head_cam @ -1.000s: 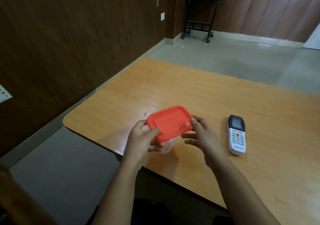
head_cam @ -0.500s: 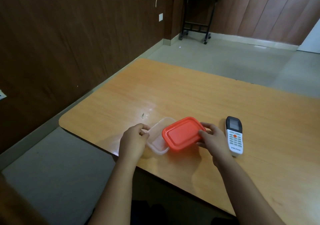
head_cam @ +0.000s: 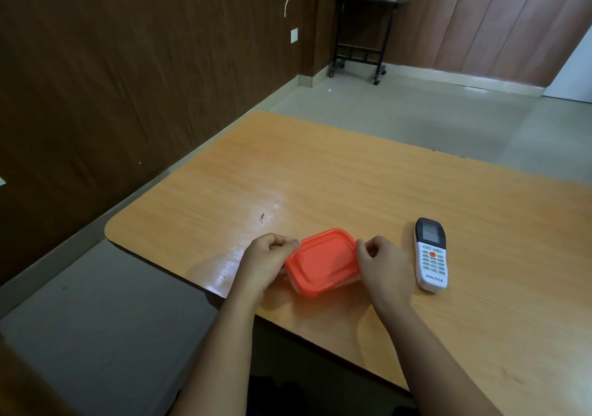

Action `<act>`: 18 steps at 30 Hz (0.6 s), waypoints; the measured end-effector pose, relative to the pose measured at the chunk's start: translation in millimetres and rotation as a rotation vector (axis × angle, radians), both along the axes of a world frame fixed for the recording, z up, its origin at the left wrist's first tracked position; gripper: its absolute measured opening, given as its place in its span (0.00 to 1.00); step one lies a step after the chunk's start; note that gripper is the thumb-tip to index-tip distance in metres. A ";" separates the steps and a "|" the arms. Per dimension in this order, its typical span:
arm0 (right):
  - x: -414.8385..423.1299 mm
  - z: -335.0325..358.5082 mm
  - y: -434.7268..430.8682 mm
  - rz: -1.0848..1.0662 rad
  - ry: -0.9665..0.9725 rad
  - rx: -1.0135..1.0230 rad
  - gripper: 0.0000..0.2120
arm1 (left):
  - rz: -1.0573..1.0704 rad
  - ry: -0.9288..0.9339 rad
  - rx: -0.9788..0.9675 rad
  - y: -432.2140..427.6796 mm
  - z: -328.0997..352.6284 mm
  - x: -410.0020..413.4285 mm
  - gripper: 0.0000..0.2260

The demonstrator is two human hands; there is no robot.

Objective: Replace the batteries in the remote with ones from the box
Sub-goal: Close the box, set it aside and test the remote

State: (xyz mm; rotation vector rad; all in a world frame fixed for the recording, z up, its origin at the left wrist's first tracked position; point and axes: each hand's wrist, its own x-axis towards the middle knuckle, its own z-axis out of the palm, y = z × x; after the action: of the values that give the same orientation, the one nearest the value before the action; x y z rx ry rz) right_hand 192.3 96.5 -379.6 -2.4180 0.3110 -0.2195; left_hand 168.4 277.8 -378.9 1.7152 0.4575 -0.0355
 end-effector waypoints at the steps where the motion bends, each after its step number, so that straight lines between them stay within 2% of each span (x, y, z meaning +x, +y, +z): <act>1: 0.2 -0.2 -0.7 0.008 -0.005 -0.004 0.13 | -0.006 -0.005 -0.008 0.4 -0.3 -0.2 0.07; 6: 0.8 2.3 -2.9 0.144 0.064 -0.006 0.09 | 0.026 -0.065 0.165 2.3 -5.3 0.4 0.03; 9: 0.3 3.0 -4.2 0.205 0.084 0.012 0.15 | 0.050 -0.070 0.242 3.2 -9.9 2.8 0.01; 11: 0.9 3.3 -5.7 0.225 0.088 0.016 0.14 | 0.050 -0.065 0.252 2.7 -11.0 3.8 0.01; 14: 1.6 5.7 -6.4 0.266 0.136 0.020 0.13 | 0.070 -0.068 0.295 0.3 -11.1 3.9 0.05; 18: -0.7 3.0 -1.1 0.340 0.227 0.026 0.16 | 0.038 -0.002 0.605 -11.5 -11.2 0.1 0.15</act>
State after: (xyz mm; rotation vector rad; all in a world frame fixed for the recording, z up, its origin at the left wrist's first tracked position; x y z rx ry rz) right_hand 191.7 95.5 -376.6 -2.4263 -0.0013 0.2109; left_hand 168.5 266.3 -390.1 2.2972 0.5326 0.1465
